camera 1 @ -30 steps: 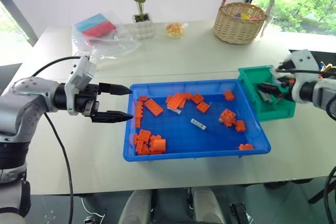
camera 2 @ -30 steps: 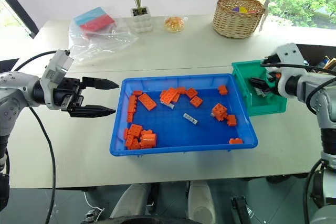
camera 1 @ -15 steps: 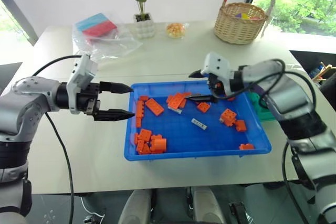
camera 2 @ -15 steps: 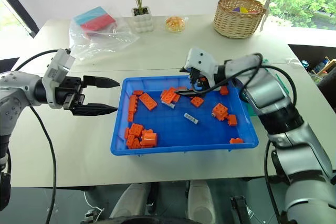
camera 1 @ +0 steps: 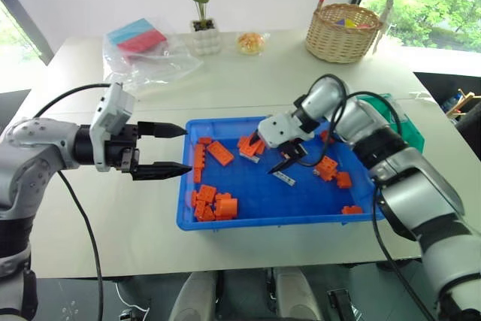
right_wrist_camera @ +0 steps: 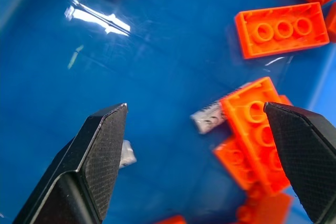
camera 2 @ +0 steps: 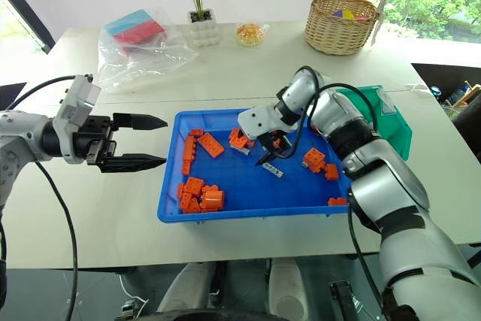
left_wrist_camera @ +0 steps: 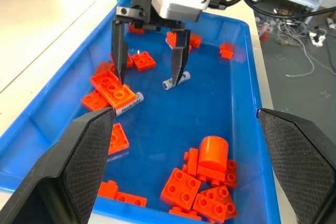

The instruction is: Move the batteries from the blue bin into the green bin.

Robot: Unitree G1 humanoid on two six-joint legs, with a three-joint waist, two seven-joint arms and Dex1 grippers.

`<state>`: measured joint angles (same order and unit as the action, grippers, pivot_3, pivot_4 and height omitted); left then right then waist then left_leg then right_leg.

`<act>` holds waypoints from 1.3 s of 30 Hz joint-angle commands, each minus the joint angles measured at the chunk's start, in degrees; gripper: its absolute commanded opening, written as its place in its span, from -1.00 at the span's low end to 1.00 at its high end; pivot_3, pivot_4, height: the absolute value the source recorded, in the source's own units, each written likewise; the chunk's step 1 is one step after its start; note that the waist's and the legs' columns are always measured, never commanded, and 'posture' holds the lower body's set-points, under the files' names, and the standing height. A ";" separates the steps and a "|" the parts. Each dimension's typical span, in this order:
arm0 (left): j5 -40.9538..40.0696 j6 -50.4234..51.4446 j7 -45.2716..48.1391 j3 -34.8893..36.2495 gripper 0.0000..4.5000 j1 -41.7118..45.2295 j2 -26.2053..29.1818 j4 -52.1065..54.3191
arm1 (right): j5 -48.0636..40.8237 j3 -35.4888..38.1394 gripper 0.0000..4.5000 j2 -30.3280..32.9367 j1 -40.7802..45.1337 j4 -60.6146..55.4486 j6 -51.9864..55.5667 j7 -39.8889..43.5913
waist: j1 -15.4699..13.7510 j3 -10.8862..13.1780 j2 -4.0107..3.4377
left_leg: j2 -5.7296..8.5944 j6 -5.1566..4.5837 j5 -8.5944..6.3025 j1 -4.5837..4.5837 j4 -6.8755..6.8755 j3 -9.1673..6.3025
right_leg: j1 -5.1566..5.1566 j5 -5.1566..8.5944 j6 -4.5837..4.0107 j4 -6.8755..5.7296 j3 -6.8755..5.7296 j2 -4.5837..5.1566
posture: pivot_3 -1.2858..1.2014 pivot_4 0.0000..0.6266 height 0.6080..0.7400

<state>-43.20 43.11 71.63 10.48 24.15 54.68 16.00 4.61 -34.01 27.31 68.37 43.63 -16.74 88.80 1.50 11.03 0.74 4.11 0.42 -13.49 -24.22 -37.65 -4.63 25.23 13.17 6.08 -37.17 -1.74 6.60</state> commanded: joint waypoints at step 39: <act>-3.72 -0.88 -3.69 3.14 1.00 -1.70 1.18 2.45 | 19.35 2.46 -0.55 -10.24 11.55 26.66 -22.39 -16.60 | 1.09 -0.01 0.01 | -0.01 0.67 0.40 0.17 0.51 -0.06 | 0.12 0.02 -0.09 -0.07 0.11 -0.10 | 0.03 -0.52 0.43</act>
<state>-46.79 43.25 67.94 12.75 21.13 55.62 18.18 24.08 -32.83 16.88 78.61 70.52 -39.02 72.22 2.59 11.02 0.76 4.10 1.09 -13.09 -24.03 -37.14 -4.70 25.34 13.19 5.99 -37.24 -1.63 6.49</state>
